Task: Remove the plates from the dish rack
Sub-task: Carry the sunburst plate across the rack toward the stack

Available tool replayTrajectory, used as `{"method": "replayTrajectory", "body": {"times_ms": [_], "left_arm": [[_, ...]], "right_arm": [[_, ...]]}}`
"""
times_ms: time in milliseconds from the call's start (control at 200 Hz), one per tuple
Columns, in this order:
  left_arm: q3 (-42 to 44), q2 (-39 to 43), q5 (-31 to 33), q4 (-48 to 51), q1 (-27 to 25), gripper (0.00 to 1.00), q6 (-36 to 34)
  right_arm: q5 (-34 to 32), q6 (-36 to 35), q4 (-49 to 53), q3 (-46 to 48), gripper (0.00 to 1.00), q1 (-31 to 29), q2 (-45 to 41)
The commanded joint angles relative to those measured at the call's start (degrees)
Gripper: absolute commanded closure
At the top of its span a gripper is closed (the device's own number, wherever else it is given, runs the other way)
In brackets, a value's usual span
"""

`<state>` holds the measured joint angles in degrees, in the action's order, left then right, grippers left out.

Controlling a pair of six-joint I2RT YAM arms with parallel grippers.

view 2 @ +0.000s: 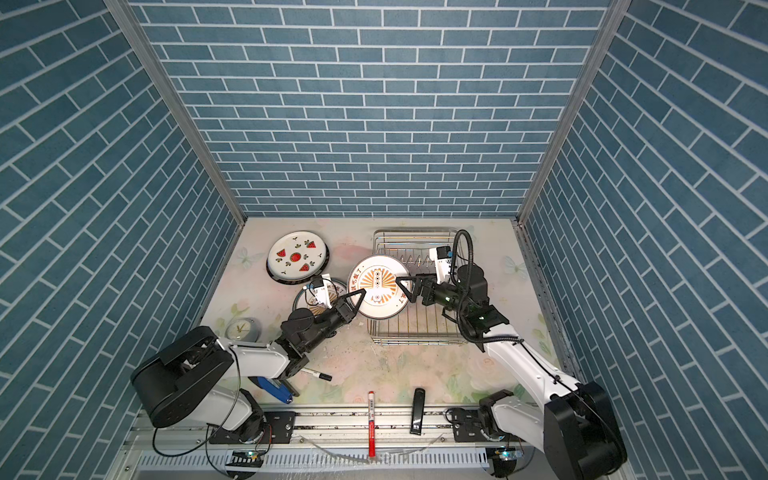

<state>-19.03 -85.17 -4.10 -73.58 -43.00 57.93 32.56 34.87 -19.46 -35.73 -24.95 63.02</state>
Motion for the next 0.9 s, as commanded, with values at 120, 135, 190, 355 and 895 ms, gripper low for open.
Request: {"method": "replayTrajectory", "body": {"times_ms": [120,135,190,355,895], "left_arm": [[4.0,2.8,1.7,-6.7,3.2,1.0,2.5],[4.3,3.1,1.8,-6.6,3.5,1.0,2.8],[5.8,4.2,2.7,-6.8,4.2,1.0,3.6],[8.5,7.3,5.7,-6.2,4.5,1.0,4.2],[6.9,37.2,18.6,47.4,8.0,1.0,11.4]], "right_arm": [[-3.0,-4.8,-0.5,0.6,0.01,-0.9,-3.4],[-3.1,-4.9,-0.4,0.6,0.01,-1.0,-3.4],[-3.8,-5.5,-0.6,0.6,0.01,-1.6,-3.3],[-8.5,-9.3,0.4,-0.6,0.01,-6.2,-2.1],[-24.5,-23.1,7.6,-11.6,0.01,-24.6,8.8]]}}
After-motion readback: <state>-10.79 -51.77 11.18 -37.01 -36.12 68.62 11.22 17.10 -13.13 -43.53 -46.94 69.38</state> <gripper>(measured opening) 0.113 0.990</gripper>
